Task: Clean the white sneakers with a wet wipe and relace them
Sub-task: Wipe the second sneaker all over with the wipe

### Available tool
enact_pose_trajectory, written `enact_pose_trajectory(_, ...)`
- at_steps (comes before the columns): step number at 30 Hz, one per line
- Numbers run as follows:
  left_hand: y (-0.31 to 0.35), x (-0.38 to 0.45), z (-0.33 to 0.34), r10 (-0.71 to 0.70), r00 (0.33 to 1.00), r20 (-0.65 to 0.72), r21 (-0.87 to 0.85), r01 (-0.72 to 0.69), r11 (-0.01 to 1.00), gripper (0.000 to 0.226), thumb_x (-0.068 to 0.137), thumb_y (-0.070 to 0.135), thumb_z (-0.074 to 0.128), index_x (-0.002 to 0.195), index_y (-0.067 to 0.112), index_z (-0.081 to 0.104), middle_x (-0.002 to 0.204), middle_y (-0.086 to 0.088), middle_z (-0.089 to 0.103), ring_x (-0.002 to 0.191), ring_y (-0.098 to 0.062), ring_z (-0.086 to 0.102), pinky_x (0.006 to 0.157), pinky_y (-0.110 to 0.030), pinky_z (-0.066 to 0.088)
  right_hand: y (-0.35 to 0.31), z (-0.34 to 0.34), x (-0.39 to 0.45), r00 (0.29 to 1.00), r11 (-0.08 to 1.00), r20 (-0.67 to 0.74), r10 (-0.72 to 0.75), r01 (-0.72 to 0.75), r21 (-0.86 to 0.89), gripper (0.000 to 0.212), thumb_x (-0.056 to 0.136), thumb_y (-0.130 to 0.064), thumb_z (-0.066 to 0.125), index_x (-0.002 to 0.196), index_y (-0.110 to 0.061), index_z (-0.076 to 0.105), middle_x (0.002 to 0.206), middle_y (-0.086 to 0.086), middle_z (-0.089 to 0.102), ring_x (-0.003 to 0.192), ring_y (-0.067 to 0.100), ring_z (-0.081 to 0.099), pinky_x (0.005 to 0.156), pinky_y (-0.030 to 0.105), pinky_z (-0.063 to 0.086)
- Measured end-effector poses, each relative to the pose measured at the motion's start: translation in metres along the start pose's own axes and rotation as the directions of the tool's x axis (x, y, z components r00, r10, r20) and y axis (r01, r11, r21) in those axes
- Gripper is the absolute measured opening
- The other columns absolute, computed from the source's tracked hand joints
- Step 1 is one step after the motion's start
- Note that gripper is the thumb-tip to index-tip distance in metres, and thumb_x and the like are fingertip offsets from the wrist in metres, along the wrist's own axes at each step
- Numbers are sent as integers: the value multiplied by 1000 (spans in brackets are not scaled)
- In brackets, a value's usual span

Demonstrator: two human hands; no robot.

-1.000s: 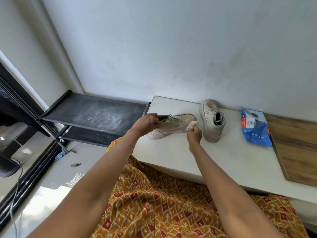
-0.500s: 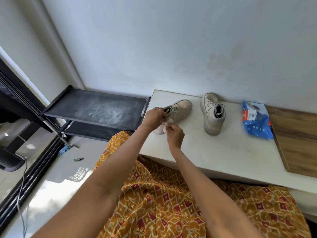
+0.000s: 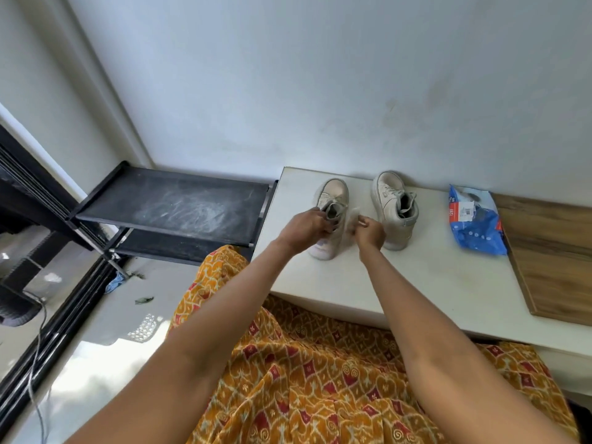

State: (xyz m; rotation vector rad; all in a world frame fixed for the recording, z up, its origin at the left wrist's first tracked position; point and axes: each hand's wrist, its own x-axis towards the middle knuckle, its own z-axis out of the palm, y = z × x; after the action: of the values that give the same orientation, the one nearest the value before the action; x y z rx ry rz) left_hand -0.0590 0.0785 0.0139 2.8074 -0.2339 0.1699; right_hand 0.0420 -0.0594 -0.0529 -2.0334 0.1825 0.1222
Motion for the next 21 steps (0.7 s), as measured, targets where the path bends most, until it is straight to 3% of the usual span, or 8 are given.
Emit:
enact_pose_trajectory(4, 16, 17, 10, -40, 999, -14, -32, 40, 999, 13, 81, 13, 64, 89, 10, 75, 91, -7, 65, 95, -24, 55, 69, -40, 50, -4, 7, -7, 989, 998, 142, 35, -42, 44, 17, 84, -4, 50, 80, -11, 65, 83, 6, 63, 77, 18, 49, 64, 26, 35)
enact_pose_trajectory(8, 9, 16, 15, -29, 999, -33, -63, 26, 998, 14, 84, 15, 63, 90, 13, 75, 89, -8, 64, 91, -23, 54, 64, -35, 46, -9, 3, 11, 967, 995, 253, 27, -49, 82, 22, 84, -4, 48, 88, -10, 68, 88, 5, 66, 79, 17, 53, 65, 28, 40)
enact_pose_trajectory(10, 9, 16, 15, -18, 999, -39, -73, 15, 997, 14, 84, 15, 63, 91, 14, 76, 89, -9, 64, 91, -24, 55, 64, -35, 46, -10, 3, 18, 956, 995, 291, 34, -60, 81, 22, 83, -6, 49, 80, -15, 68, 86, 6, 67, 79, 19, 56, 67, 31, 43)
enact_pose_trajectory(13, 10, 16, 15, -33, 999, -30, -60, 31, 998, 15, 85, 15, 63, 92, 16, 75, 89, -8, 64, 92, -24, 54, 66, -37, 48, 0, 0, 15, 958, 991, 285, 14, -52, 126, 27, 83, -4, 51, 65, -19, 64, 68, -2, 61, 67, 13, 49, 58, 27, 40)
enact_pose_trajectory(16, 15, 18, 16, -65, 997, -42, -47, 63, 997, 15, 83, 16, 65, 94, 16, 75, 90, -7, 64, 93, -24, 54, 67, -38, 48, 18, -8, 4, 968, 983, 249, -30, -17, 185, 30, 83, -1, 52, 72, -22, 69, 69, -5, 63, 69, 10, 50, 62, 26, 42)
enact_pose_trajectory(21, 23, 29, 15, -102, 995, -15, 13, 102, 995, 19, 80, 16, 67, 97, 15, 74, 96, -5, 64, 100, -24, 54, 70, -35, 47, 24, -13, -19, 985, 986, 155, -76, 51, 159, 14, 83, -7, 57, 79, -2, 69, 69, 1, 57, 69, 10, 41, 58, 26, 32)
